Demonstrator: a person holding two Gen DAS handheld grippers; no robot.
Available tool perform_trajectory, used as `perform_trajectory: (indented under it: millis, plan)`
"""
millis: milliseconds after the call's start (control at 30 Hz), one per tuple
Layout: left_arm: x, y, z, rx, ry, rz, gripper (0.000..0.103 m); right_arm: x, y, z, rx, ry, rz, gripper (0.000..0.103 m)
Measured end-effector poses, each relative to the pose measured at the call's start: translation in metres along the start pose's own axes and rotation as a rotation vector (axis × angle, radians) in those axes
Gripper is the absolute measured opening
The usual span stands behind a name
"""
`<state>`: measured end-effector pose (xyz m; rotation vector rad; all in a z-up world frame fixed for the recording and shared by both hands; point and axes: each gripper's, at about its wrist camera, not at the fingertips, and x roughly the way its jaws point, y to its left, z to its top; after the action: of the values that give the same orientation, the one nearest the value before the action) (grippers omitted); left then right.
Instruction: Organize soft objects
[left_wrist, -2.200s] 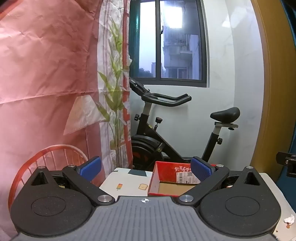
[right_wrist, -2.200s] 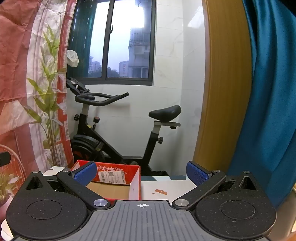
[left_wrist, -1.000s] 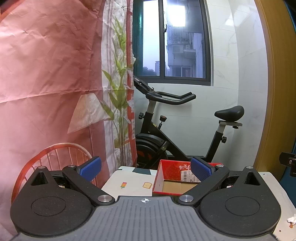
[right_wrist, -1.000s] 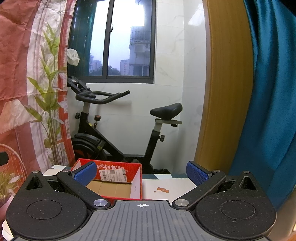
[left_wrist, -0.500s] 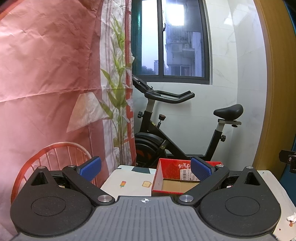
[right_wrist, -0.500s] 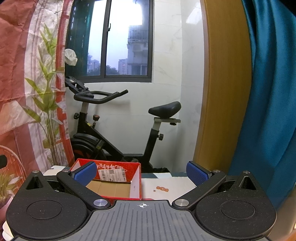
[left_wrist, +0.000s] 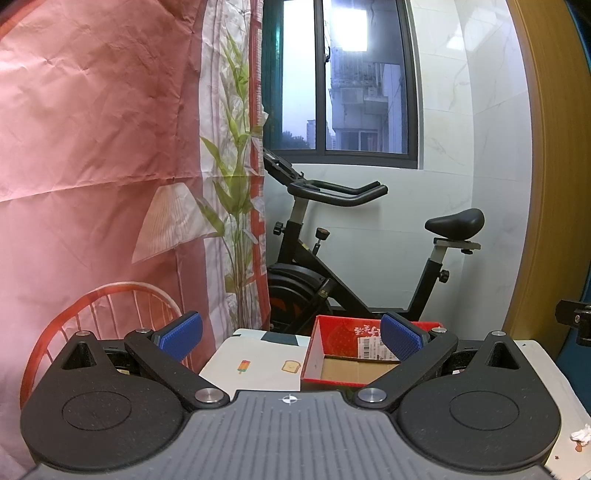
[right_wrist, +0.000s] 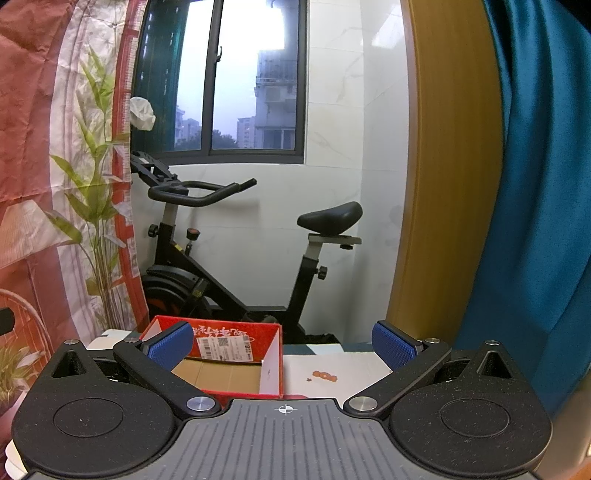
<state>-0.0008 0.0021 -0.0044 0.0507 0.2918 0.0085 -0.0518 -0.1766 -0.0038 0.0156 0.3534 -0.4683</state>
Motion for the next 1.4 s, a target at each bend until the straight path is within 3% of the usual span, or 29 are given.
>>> perform_trajectory:
  millis: [667,1067,1233,1400]
  plan:
    - [-0.001,-0.003,-0.003,-0.003,0.004,-0.003,0.103,0.000,0.002,-0.002,0.006,0.000,0.001,0.103]
    - [0.006,0.001,-0.008,-0.010,0.029,-0.009,0.103,0.010,-0.001,-0.010,0.046,0.018,0.066,0.103]
    - [0.018,0.000,-0.019,0.024,0.042,0.006,0.103,0.030,-0.005,-0.025,0.081,0.048,0.101,0.103]
    - [0.039,0.009,-0.038,-0.011,0.081,0.008,0.103,0.062,-0.009,-0.056,0.143,0.072,0.160,0.103]
